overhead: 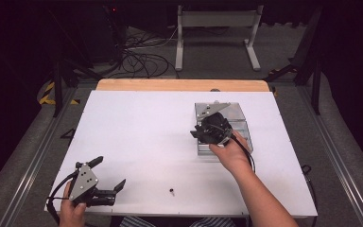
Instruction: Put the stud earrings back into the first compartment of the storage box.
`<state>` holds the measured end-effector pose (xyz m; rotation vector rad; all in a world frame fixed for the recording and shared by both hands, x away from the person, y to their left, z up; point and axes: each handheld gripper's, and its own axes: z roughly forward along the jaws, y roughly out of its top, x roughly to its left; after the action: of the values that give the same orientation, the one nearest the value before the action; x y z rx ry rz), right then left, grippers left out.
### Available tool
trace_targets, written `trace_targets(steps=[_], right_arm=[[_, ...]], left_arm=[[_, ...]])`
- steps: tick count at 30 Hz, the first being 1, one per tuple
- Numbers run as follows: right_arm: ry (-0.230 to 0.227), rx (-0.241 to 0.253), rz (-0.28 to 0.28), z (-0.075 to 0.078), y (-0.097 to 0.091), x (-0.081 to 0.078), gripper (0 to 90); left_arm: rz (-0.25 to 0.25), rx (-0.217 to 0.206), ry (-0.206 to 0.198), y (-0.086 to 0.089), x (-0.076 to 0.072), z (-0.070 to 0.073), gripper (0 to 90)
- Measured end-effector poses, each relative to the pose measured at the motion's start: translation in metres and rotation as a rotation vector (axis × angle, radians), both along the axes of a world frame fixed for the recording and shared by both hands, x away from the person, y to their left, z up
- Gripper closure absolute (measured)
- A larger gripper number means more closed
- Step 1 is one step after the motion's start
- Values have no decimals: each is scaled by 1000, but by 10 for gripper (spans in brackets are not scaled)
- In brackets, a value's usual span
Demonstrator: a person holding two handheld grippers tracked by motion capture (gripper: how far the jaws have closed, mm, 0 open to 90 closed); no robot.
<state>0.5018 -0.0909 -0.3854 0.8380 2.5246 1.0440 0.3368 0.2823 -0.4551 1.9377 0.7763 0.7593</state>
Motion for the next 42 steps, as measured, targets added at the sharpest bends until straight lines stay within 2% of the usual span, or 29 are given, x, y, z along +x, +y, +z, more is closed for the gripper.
trace_targets(steps=[9, 21, 35, 42], right_arm=[[30, -8, -55, -11, -8, 18, 709], [95, -47, -139, -33, -17, 46, 708], [158, -100, -173, -52, -20, 62, 705], [171, -117, -178, -56, -19, 64, 703]], left_arm=[[-1, 1, -1, 0, 0, 0, 3], [-2, 1, -1, 1, 0, 0, 2], [-3, 2, 0, 1, 0, 0, 2], [-2, -1, 0, 0, 0, 0, 2]])
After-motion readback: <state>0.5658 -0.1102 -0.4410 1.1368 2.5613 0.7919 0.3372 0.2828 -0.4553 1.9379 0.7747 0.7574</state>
